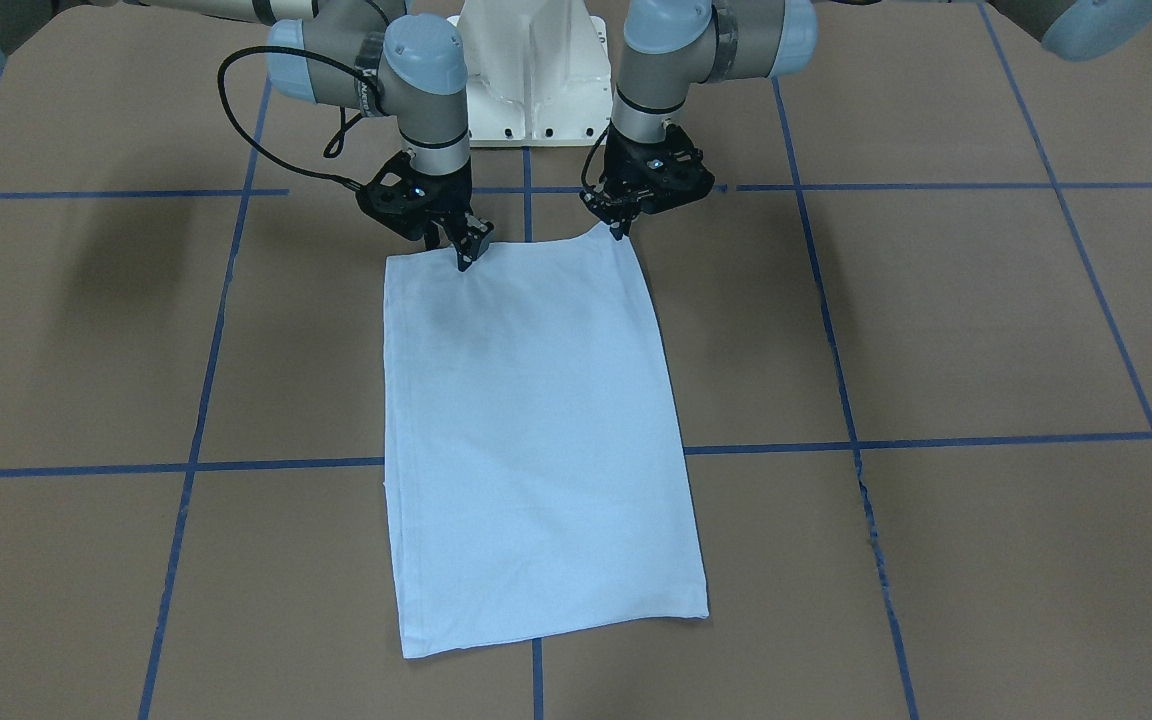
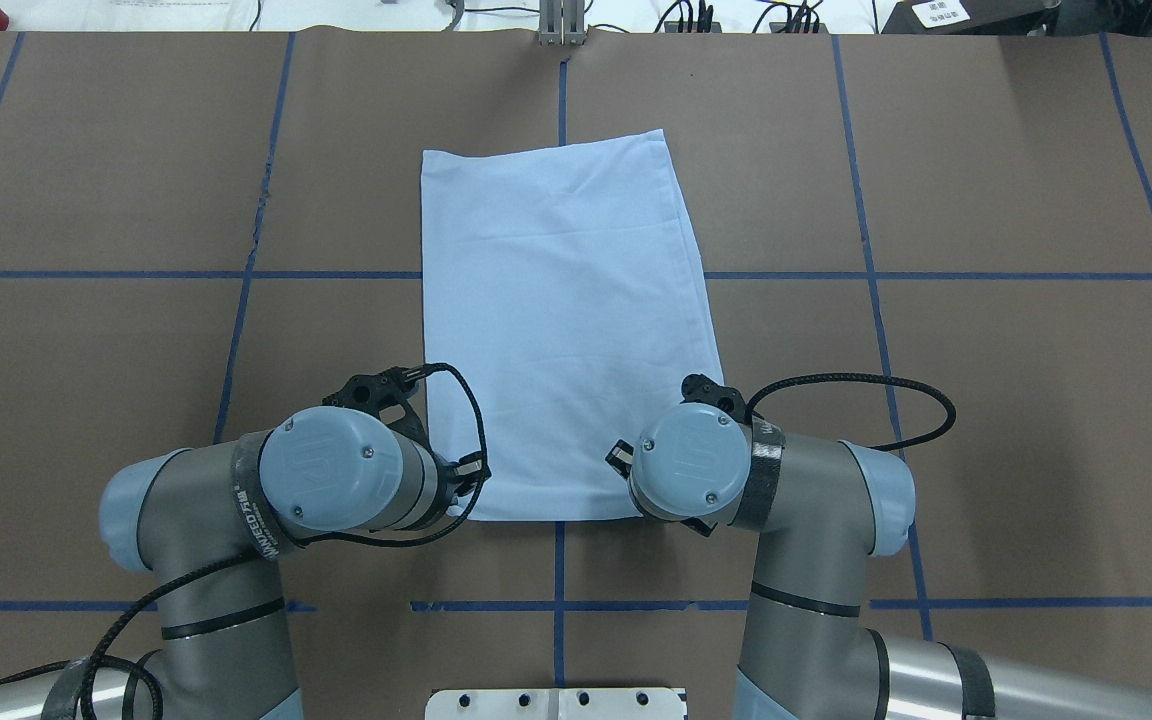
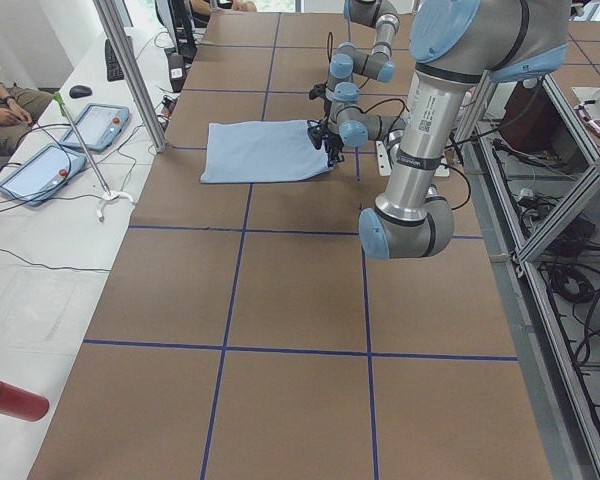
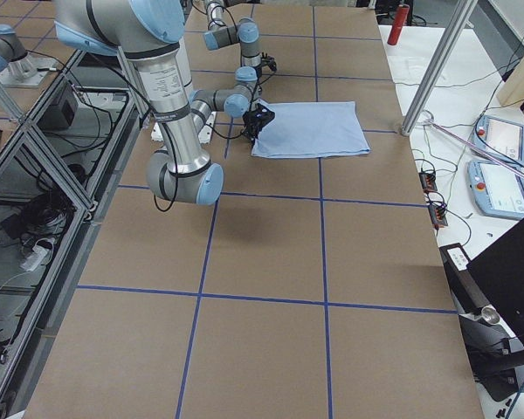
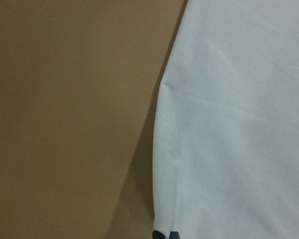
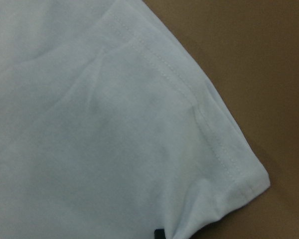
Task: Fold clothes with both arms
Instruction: 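Lift the near edge with both grippers and fold it away from the robot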
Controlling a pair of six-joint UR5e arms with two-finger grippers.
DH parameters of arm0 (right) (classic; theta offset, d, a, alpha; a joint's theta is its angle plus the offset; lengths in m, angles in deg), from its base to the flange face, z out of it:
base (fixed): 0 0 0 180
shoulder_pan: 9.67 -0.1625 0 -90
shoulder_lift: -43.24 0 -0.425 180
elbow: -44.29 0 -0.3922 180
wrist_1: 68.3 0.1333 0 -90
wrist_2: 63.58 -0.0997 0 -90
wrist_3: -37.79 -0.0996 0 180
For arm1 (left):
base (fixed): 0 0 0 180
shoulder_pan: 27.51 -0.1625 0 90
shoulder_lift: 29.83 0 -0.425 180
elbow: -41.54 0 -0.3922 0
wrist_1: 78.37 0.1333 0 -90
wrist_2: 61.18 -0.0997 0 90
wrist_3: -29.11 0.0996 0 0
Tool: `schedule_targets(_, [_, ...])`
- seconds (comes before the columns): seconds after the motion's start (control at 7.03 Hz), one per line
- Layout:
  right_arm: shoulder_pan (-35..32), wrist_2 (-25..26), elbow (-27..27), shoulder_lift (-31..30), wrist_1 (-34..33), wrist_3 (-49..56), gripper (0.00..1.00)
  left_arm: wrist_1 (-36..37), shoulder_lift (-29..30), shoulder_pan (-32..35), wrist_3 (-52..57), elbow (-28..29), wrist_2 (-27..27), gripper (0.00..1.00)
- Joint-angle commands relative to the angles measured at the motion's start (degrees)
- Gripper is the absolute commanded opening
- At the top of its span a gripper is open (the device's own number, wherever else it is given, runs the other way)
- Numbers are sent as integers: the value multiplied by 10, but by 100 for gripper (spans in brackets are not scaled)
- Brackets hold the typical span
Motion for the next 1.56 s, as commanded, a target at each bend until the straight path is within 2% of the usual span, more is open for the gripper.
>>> schedule_targets(0.0, [-4, -5, 0, 8, 1, 0, 0, -4, 0, 0, 0, 2, 0, 0])
schedule_targets(0.28, [-4, -5, -15, 12, 0, -5, 0, -2, 0, 0, 0, -11, 1, 0])
schedule_targets(0.57, [5, -9, -49, 0, -1, -4, 0, 7, -9, -9, 0, -62, 0, 0])
schedule_targets(0.85, [54, -9, -148, -52, -4, -5, 0, 31, -59, -49, -2, -141, -1, 0])
schedule_targets(1.0, [72, -25, -196, -68, -8, -5, 0, 53, -88, -70, -2, -196, -1, 0])
schedule_targets(1.14, [73, -56, -216, -78, -8, -6, 0, 90, -94, -81, -5, -237, 0, 0])
schedule_targets(1.42, [69, -51, -183, -66, -1, 1, 0, 92, -58, -92, -4, -206, 1, 0])
